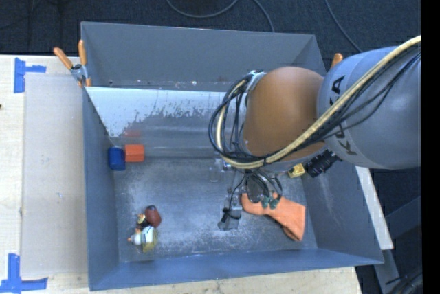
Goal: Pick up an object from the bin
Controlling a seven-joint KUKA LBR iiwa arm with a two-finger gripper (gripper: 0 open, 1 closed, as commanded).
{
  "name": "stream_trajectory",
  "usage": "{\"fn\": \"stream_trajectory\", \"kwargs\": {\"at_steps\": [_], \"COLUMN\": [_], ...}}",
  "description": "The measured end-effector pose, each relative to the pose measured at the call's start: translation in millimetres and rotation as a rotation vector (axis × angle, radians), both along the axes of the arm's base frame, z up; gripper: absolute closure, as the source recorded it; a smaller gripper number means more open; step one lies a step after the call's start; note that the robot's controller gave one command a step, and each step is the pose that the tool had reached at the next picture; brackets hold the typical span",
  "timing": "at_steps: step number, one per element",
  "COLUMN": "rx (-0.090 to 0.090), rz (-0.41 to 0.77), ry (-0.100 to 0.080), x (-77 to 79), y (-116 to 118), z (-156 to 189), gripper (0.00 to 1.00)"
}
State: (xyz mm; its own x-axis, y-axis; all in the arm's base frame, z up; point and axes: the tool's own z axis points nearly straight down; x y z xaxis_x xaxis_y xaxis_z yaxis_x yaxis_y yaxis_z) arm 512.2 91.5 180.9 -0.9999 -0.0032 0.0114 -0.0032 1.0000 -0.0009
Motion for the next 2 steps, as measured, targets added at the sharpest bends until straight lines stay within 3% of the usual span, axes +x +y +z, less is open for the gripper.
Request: {"fn": "stream_trajectory", "kwargs": {"at_steps": [1, 2], "rx": [0.001, 0.001], "rz": [-0.003, -0.021], "ry": [-0.008, -0.003], "x": [1.6, -7.1], "y": [0, -44], "z": [4, -31], "gripper": [0.00, 0.00]}}
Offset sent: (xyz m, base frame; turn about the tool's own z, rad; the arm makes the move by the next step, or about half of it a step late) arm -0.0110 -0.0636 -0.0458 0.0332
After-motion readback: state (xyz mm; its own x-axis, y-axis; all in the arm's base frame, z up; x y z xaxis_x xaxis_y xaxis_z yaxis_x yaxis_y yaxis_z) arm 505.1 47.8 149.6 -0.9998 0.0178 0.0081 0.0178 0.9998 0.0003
